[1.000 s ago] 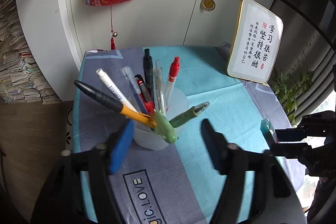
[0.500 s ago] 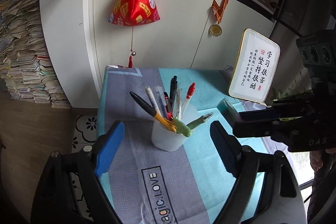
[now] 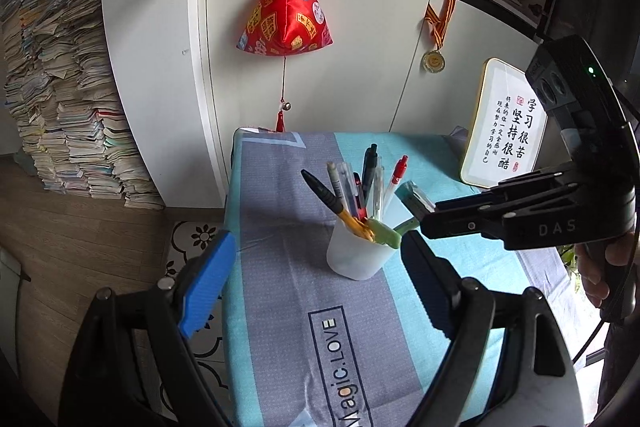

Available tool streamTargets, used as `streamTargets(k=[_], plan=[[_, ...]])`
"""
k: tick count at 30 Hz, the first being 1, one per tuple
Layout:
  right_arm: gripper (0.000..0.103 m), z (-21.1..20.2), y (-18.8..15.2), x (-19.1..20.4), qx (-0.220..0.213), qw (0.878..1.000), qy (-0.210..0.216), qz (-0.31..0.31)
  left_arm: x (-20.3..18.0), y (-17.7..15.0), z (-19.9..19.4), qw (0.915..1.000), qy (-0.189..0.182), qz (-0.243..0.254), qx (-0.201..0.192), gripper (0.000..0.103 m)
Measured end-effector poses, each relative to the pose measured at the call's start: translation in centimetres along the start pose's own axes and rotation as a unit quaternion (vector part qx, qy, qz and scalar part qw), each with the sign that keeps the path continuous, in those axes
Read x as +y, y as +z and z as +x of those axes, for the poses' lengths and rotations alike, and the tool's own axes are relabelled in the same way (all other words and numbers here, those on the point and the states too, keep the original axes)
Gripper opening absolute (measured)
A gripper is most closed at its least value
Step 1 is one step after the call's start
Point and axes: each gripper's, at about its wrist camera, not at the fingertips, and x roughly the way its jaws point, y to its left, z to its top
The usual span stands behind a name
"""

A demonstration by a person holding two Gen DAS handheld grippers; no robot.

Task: Organize stationery
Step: 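Carry the pink eraser into the frosted cup and open the right tool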

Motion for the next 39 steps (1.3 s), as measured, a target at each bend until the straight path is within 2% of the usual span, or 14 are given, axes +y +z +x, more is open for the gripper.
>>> streamTargets(k=[8, 39], plan=[[0.021, 1.1, 0.5, 0.1, 0.007, 1.000, -0.010, 0.003, -0.4, -0.4, 0.4, 0.9996, 0.017, 0.021, 0.003, 0.084], [0.021, 1.6, 1.6, 0.3, 0.000, 0.998, -0.059, 0.019, 1.2, -0.8, 0.4, 0.9996, 0.027, -0.001, 0.011, 0.084]])
